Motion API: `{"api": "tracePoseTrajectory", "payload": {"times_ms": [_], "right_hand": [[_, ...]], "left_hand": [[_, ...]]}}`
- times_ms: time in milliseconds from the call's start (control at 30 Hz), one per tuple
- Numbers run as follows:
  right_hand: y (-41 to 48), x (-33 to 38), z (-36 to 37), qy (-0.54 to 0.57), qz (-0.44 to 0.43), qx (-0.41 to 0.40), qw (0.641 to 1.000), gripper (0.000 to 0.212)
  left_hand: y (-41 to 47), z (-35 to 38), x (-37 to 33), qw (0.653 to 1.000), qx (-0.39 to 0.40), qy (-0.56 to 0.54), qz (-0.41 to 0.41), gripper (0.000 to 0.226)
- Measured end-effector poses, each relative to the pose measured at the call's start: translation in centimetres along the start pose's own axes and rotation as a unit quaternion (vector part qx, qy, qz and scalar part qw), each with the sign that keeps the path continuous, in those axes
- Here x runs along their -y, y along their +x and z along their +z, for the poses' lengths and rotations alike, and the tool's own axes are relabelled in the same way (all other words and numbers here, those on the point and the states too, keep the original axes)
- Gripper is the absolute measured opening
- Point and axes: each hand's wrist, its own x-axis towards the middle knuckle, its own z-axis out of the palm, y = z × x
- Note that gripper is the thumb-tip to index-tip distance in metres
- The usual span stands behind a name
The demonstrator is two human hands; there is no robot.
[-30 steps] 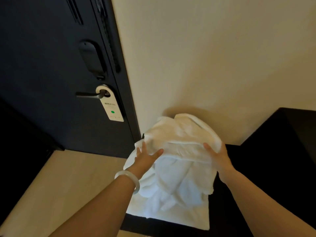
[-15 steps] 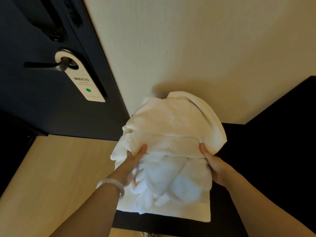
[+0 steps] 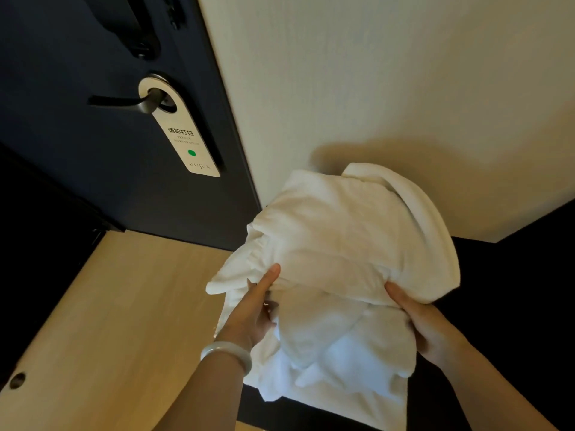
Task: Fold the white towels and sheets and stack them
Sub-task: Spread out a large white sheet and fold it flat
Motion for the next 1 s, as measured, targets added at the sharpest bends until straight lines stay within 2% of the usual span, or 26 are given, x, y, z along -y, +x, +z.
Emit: {"api": "tracePoseTrajectory", "payload": {"times_ms": [133, 200, 300, 367, 500, 567, 633, 733, 800, 867, 900, 967, 1000], "right_hand": [[-2.5, 0.8, -0.9, 0.031, -0.055, 0.001, 0.998, 0.064], [-4.6, 2.8, -1.5, 0.049, -0.102, -0.006, 0.994, 0.046], [-8.7, 8.5, -3.5, 0.045, -0.181, -0.044, 0.981, 0.036], [-11.9, 12.9, -5.2, 0.019, -0.216, -0.063, 0.974, 0.035], [-17.1, 19.0, -9.6, -0.044, -0.229, -0.127, 0.964, 0.048], [-18.0, 19.7, -12.3, -0.064, -0.211, -0.171, 0.96, 0.054], [-16.8, 18.6, -14.0, -0.077, -0.176, -0.213, 0.958, 0.051], [-11.5, 13.7, -15.5, -0.004, -0.152, -0.209, 0.966, 0.047], [-8.7, 10.3, -15.6, 0.018, -0.138, -0.193, 0.971, 0.048], [-7.5, 7.9, -16.1, 0.004, -0.13, -0.193, 0.972, 0.037], [-7.4, 7.3, -16.5, 0.001, -0.121, -0.198, 0.973, 0.037], [-7.4, 7.0, -17.1, 0.01, -0.116, -0.191, 0.975, 0.048], [-7.5, 7.2, -17.2, 0.019, -0.125, -0.189, 0.974, 0.05]], "left_hand": [[-0.7, 1.4, 0.0, 0.994, 0.087, 0.028, 0.063, 0.044], [-1.9, 4.0, -0.6, 0.988, 0.115, 0.032, 0.095, 0.045], [-4.1, 9.8, -1.7, 0.976, 0.183, 0.01, 0.118, 0.038], [-6.0, 14.4, -2.4, 0.971, 0.209, 0.001, 0.113, 0.042], [-8.2, 22.1, -1.6, 0.971, 0.218, -0.015, 0.094, 0.075], [-7.6, 24.7, 0.4, 0.976, 0.204, -0.026, 0.068, 0.093], [-6.1, 25.9, 2.7, 0.985, 0.168, 0.012, 0.034, 0.1], [-3.2, 25.3, 5.6, 0.994, 0.059, 0.092, -0.008, 0.087], [-1.3, 24.2, 6.6, 0.987, -0.014, 0.159, -0.001, 0.091], [-0.7, 23.7, 6.8, 0.957, -0.046, 0.285, 0.006, 0.088], [-0.7, 23.8, 6.8, 0.942, -0.051, 0.331, 0.01, 0.077], [-0.9, 24.2, 6.7, 0.93, -0.055, 0.362, 0.012, 0.058], [-0.9, 24.2, 6.7, 0.934, -0.06, 0.352, 0.011, 0.064]]}}
